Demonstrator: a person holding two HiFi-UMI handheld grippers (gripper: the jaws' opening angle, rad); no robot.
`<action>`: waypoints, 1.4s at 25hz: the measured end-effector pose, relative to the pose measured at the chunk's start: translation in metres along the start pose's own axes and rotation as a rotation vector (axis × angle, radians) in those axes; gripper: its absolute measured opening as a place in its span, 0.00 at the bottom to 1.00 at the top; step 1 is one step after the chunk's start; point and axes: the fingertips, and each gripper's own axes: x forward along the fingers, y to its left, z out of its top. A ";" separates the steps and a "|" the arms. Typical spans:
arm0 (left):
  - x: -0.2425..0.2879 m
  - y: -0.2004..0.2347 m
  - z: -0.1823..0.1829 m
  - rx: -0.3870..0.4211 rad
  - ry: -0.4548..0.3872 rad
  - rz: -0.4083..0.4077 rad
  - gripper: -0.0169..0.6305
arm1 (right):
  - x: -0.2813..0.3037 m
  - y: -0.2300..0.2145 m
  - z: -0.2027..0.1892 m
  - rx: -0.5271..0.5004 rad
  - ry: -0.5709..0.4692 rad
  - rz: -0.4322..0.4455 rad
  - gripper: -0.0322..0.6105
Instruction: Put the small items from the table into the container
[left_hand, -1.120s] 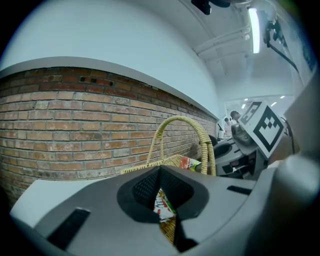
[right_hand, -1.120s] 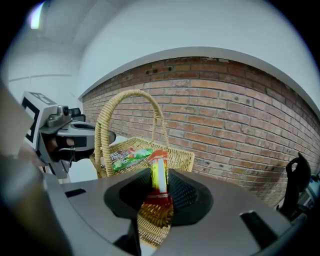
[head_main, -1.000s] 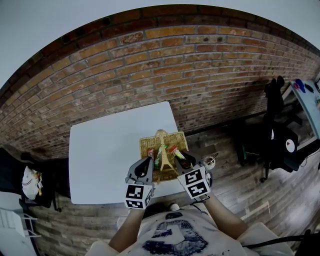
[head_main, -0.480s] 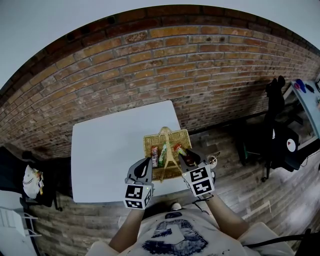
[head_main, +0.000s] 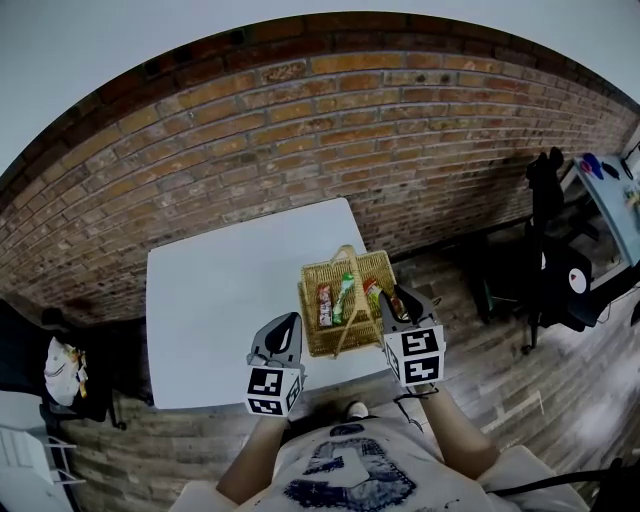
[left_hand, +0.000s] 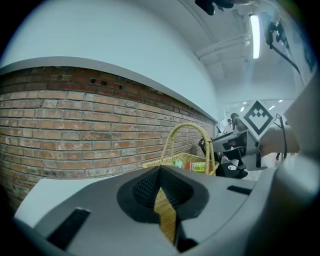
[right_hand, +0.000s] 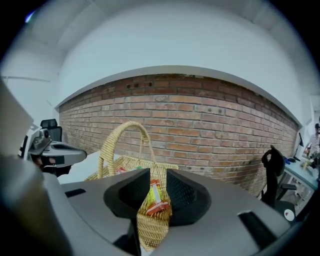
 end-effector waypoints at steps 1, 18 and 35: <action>-0.003 0.003 0.001 0.001 -0.002 -0.008 0.10 | -0.004 0.001 0.003 0.005 -0.007 -0.021 0.22; -0.108 0.113 0.019 0.026 -0.066 -0.028 0.10 | -0.040 0.135 0.061 0.070 -0.161 -0.146 0.14; -0.250 0.245 0.012 0.039 -0.106 0.144 0.10 | 0.008 0.353 0.091 0.032 -0.210 0.177 0.08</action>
